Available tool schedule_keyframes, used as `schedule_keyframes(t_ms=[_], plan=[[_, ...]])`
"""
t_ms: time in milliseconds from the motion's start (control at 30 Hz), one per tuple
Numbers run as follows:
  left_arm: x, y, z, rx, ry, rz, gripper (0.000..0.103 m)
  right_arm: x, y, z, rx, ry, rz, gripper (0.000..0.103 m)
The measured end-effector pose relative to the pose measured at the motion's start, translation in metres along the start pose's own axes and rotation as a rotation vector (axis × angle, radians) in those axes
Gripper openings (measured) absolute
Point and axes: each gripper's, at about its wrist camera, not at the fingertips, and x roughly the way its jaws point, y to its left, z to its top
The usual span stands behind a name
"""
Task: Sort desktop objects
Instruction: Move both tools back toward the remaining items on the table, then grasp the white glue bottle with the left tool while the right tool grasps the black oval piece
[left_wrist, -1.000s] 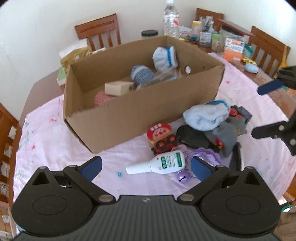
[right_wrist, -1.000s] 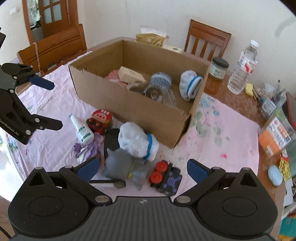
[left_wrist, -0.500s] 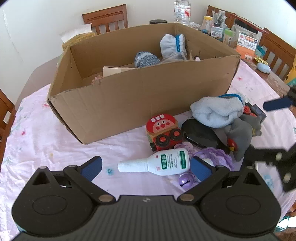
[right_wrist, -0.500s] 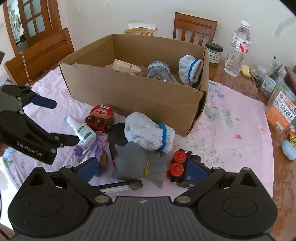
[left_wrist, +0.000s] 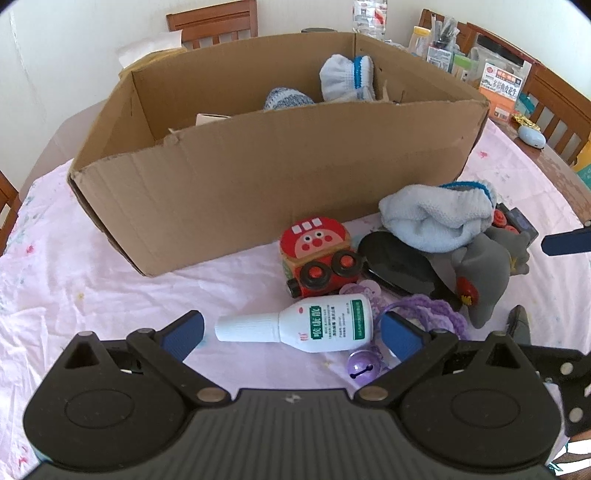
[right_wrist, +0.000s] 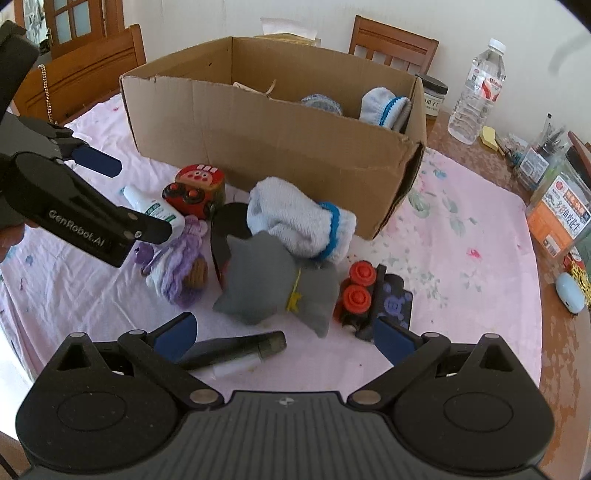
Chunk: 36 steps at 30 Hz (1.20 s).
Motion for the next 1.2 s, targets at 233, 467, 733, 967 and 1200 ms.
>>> schedule_keyframes(t_ms=[233,467,733,967,1200], plan=[[0.004,0.0,-0.003,-0.022,0.001,0.014,0.102,-0.005,0.0,-0.007,0.004,-0.004,0.062,0.103],[0.007,0.003,-0.005,-0.043,-0.004,-0.005,0.102,-0.005,0.003,-0.013,-0.043,0.022,0.133,0.103],[0.009,0.007,-0.007,-0.076,-0.01,-0.031,0.099,0.001,0.009,-0.02,-0.101,0.052,0.155,0.103],[0.007,0.007,-0.004,-0.06,-0.009,-0.028,0.095,0.006,0.01,-0.021,-0.146,0.059,0.201,0.103],[0.006,0.007,-0.003,-0.052,-0.003,-0.031,0.095,0.009,0.017,-0.021,-0.212,0.057,0.209,0.101]])
